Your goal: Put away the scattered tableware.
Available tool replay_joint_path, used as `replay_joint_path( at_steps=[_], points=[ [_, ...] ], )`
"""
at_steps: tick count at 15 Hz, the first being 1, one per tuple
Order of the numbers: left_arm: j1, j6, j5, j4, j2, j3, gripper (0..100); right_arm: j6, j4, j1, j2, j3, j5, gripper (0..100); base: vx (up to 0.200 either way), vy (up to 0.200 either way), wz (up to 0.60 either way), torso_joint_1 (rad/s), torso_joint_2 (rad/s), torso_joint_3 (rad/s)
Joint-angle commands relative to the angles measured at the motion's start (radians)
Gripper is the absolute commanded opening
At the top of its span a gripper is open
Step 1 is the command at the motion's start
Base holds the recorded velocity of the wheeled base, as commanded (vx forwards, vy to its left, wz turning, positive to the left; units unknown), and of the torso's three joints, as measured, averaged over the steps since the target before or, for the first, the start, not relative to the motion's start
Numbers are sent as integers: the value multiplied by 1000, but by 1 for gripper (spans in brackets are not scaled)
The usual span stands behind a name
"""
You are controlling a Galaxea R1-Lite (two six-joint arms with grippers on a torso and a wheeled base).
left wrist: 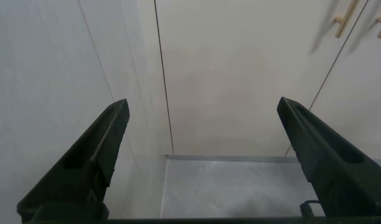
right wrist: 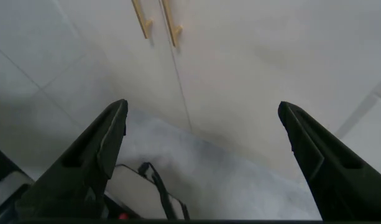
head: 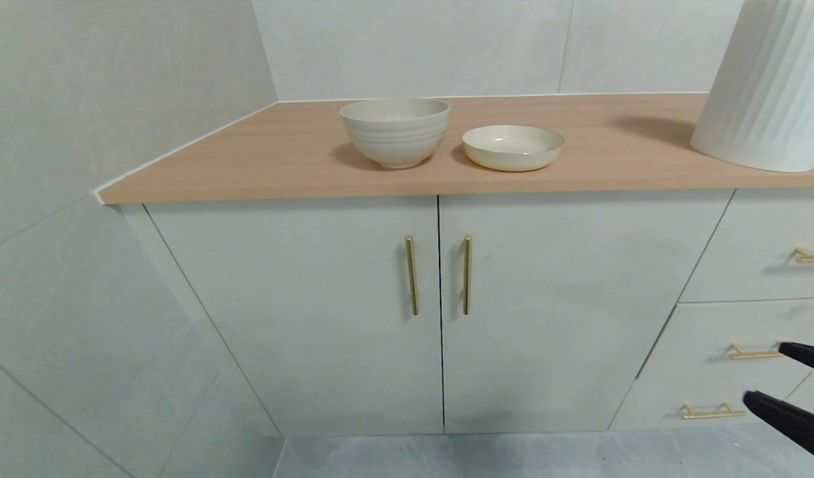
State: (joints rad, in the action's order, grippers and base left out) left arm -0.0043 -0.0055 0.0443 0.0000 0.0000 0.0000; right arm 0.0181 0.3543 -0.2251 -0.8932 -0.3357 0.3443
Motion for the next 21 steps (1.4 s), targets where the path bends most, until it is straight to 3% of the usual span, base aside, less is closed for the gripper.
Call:
replay_joint_path(
  at_steps=[1, 10, 16, 21],
  points=[
    [0, -1, 0, 0, 0, 0, 100, 5, 218, -89, -400, -75, 4, 100, 0, 0, 0, 0, 0, 0],
    [0, -1, 0, 0, 0, 0, 100, 42, 247, -303, -767, -399, -11, 100, 0, 0, 0, 0, 0, 0],
    [0, -1, 0, 0, 0, 0, 100, 126, 261, -346, -865, -497, -5, 100, 0, 0, 0, 0, 0, 0],
    [0, 2, 0, 0, 0, 0, 100, 197, 433, -358, -986, -537, -7, 100, 0, 0, 0, 0, 0, 0]
  ],
)
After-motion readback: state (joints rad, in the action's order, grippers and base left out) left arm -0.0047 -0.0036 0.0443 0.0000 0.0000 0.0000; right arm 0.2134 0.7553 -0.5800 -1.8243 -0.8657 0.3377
